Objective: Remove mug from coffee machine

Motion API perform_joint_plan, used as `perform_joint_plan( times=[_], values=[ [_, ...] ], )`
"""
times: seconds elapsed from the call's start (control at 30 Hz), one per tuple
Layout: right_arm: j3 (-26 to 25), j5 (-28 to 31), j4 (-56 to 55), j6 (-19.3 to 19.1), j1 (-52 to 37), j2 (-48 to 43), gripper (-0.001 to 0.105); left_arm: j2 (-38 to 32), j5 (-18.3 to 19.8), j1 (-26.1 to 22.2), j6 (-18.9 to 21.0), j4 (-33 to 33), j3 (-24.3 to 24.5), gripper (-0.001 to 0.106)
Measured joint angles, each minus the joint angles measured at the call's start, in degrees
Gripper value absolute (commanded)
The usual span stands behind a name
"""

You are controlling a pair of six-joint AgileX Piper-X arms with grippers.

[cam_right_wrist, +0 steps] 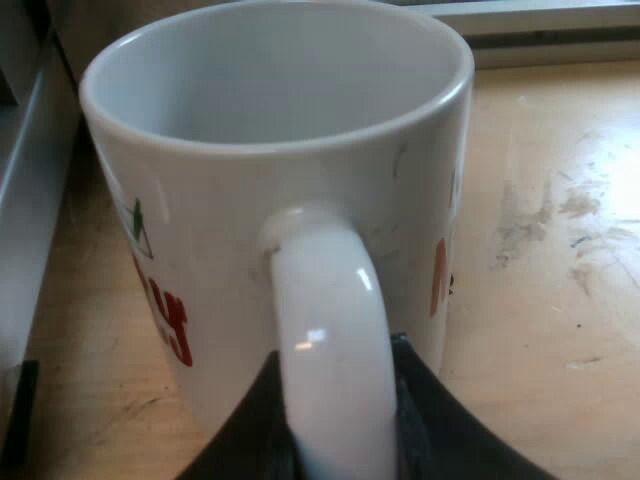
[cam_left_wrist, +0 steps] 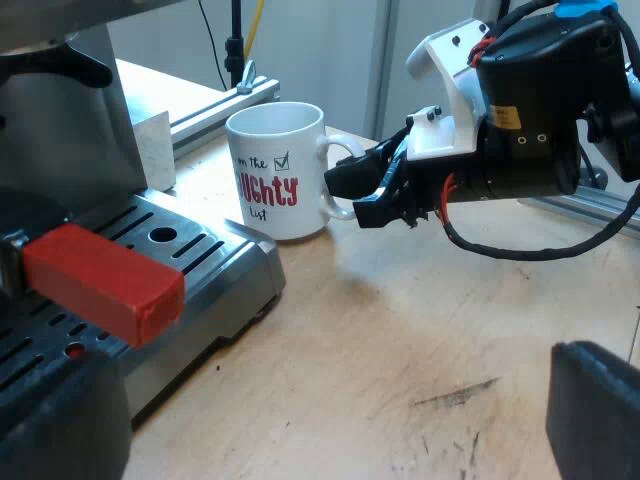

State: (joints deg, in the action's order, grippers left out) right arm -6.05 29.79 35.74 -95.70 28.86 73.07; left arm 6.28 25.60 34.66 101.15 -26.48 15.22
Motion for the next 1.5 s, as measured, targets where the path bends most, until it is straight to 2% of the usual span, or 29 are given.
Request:
perform_joint_plan(
  times=[0.1, 0.17, 0.23, 0.27, 0.3, 0.4, 0.77, 1.0, 1.1, 1.3, 1.33, 1.5],
  values=[
    [0.0, -1.0, -1.0, 0.0, 0.0, 0.0, 0.002, 0.0, 0.0, 0.0, 0.0, 0.0, 0.0, 0.086],
    [0.0, -1.1, -1.2, 0.0, 0.0, 0.0, 0.012, 0.0, 0.0, 0.0, 0.0, 0.0, 0.0, 0.086],
    [0.0, -1.3, -1.2, 0.0, 0.0, 0.0, 0.031, 0.0, 0.0, 0.0, 0.0, 0.0, 0.0, 0.086],
    [0.0, -1.3, -1.2, 0.0, 0.0, 0.0, 0.035, 0.0, 0.0, 0.0, 0.0, 0.0, 0.0, 0.086],
    [0.0, -1.4, -1.2, 0.0, 0.0, 0.0, 0.046, 0.0, 0.0, 0.0, 0.0, 0.0, 0.0, 0.086],
    [0.0, -1.4, -1.2, 0.0, 0.0, -0.1, 0.063, 0.0, 0.0, 0.0, 0.0, 0.0, 0.0, 0.086],
    [0.0, -1.4, -3.9, 0.0, 0.0, -4.0, 0.063, 0.0, 0.0, 0.0, 0.0, 0.0, 0.0, 0.086],
    [0.0, -1.4, -15.1, 1.1, 0.0, -13.3, 0.063, 0.0, 0.0, 0.0, 0.0, 0.0, 0.0, 0.086],
    [0.0, -2.6, -23.8, 2.8, 0.0, -20.5, 0.063, 0.0, 0.0, 0.0, 0.0, 0.0, 0.0, 0.086],
    [-2.9, -5.1, -38.8, 3.2, 0.0, -29.8, 0.063, 0.0, 0.0, 0.0, 0.0, 0.0, 0.0, 0.086],
    [-4.6, -5.1, -44.9, 3.2, 0.0, -32.1, 0.063, 0.0, 0.0, 0.0, 0.0, 0.0, 0.0, 0.086],
    [-10.3, -6.2, -58.7, 3.6, 0.0, -36.7, 0.063, 0.0, 0.0, 0.0, 1.7, 0.0, 0.0, 0.086]
  ],
)
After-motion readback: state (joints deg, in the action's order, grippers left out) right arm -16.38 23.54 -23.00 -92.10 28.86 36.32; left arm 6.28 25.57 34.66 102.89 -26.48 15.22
